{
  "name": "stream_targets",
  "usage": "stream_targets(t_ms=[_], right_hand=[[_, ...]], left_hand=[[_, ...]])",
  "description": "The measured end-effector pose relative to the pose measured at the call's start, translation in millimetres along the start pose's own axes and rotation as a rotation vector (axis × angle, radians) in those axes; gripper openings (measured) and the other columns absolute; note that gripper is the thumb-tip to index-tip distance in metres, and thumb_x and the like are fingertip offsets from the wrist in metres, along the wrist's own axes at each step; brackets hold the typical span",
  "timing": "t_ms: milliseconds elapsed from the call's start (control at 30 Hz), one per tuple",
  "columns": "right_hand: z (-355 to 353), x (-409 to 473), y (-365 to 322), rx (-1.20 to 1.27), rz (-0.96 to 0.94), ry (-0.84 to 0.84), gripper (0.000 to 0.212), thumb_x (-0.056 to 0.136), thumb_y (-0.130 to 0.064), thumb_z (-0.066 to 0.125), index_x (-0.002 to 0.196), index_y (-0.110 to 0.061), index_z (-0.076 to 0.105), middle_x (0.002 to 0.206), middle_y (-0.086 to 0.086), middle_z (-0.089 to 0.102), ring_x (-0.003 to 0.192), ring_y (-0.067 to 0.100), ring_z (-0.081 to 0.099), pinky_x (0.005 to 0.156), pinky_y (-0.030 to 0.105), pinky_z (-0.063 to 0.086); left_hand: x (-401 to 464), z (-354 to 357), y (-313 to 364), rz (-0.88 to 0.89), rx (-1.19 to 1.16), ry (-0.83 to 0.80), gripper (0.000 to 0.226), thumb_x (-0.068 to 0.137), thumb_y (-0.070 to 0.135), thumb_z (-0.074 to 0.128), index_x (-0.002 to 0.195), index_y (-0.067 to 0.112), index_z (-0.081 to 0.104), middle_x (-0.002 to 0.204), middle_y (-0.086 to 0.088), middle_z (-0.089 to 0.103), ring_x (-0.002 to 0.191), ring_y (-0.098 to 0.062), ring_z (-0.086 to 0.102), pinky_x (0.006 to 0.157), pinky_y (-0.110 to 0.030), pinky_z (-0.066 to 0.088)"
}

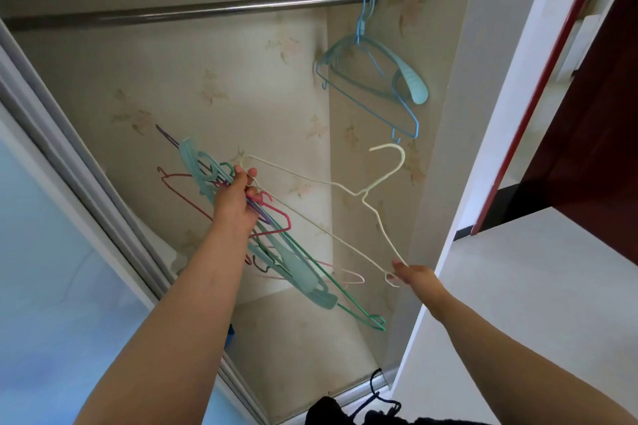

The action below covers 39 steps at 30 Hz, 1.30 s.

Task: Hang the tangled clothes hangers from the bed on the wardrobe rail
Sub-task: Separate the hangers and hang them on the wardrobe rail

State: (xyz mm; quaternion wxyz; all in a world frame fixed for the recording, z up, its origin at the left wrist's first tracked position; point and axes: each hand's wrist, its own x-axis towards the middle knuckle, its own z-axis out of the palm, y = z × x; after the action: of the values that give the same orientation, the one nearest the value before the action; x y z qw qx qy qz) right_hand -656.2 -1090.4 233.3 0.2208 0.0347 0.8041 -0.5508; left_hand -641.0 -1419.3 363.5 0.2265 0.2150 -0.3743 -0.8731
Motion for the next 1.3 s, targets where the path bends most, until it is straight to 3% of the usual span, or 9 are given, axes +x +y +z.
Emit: stream_targets(t_ms=[100,233,300,467,667,800,900,1100,1300], right_hand=[[-13,-5,-5,0.268,0.104,-0.248,0.048,0.089,-0.047,0.057,0.105,-0.002,0.062,0.101,0.011,0.073,0.072,0.024,0.065,0.086,0.037,0.054],[-37,-5,-14,0.545,0.085,-0.484,0.055,0.082,-0.062,0.045,0.059,-0.012,0.048,0.106,0.014,0.069,0.066,0.017,0.047,0.061,0.027,0.046],[-46,-3,-20,0.567,0.042,-0.494,0.064,0.069,-0.071,0.059,0.051,-0.013,0.041,0.098,0.013,0.066,0.064,0.016,0.042,0.057,0.025,0.039],[-42,0,-40,0.569,-0.035,-0.350,0.061,0.082,-0.061,0.052,0.050,-0.017,0.025,0.080,0.008,0.054,0.059,0.015,0.031,0.058,0.026,0.029],[-17,-12,-78,0.591,-0.236,-0.226,0.051,0.084,-0.060,0.050,0.060,-0.016,0.041,0.079,0.006,0.056,0.058,0.016,0.029,0.059,0.026,0.030],[3,-21,-126,0.208,-0.512,0.005,0.049,0.097,-0.048,0.040,0.067,-0.014,0.059,0.058,-0.005,0.047,0.051,0.009,0.035,0.058,0.028,0.033],[10,-20,-171,0.009,-0.629,0.134,0.043,0.103,-0.031,0.036,0.067,-0.018,0.056,0.042,-0.021,0.046,0.045,-0.002,0.045,0.057,0.023,0.032],[8,0,-262,-0.076,-0.719,0.351,0.052,0.103,-0.036,0.031,0.058,-0.019,0.051,0.062,-0.001,0.055,0.059,0.015,0.051,0.065,0.028,0.038],[-4,39,-290,-0.289,-0.585,0.329,0.053,0.101,-0.037,0.028,0.100,0.001,0.064,0.097,0.021,0.066,0.090,0.036,0.062,0.085,0.042,0.051]], left_hand=[[1,-1,1,-0.013,0.023,0.001,0.017,0.098,0.025,0.054,0.083,0.018,0.052,0.068,0.007,0.070,0.034,-0.002,0.036,0.036,-0.014,0.034],[4,1,3,-0.031,0.008,0.010,0.018,0.098,0.024,0.053,0.082,0.017,0.053,0.077,0.004,0.068,0.033,-0.002,0.034,0.034,-0.015,0.033],[5,2,4,-0.041,0.004,0.007,0.019,0.099,0.023,0.052,0.082,0.016,0.054,0.088,0.001,0.068,0.033,-0.002,0.034,0.034,-0.014,0.033],[12,-1,-2,-0.081,0.020,0.023,0.008,0.098,0.020,0.054,0.091,0.021,0.058,0.111,-0.008,0.068,0.034,-0.003,0.034,0.038,-0.013,0.037],[8,-2,-10,-0.069,0.143,0.019,0.005,0.099,0.021,0.052,0.097,0.019,0.056,0.110,-0.006,0.068,0.033,-0.003,0.035,0.036,-0.013,0.038],[6,2,-8,-0.071,0.154,-0.049,0.006,0.098,0.022,0.053,0.096,0.016,0.054,0.108,-0.009,0.070,0.034,-0.003,0.036,0.037,-0.016,0.040],[3,10,-3,-0.067,0.158,-0.084,0.012,0.097,0.022,0.054,0.087,0.016,0.051,0.095,-0.007,0.072,0.032,-0.002,0.035,0.034,-0.014,0.036],[-5,14,7,-0.110,0.138,-0.133,0.019,0.097,0.020,0.055,0.078,0.019,0.051,0.061,0.002,0.060,0.030,-0.002,0.033,0.031,-0.013,0.029],[-17,11,21,-0.106,0.255,-0.230,0.016,0.096,0.015,0.053,0.082,0.019,0.047,0.042,0.010,0.032,0.032,-0.002,0.026,0.034,-0.015,0.022]])
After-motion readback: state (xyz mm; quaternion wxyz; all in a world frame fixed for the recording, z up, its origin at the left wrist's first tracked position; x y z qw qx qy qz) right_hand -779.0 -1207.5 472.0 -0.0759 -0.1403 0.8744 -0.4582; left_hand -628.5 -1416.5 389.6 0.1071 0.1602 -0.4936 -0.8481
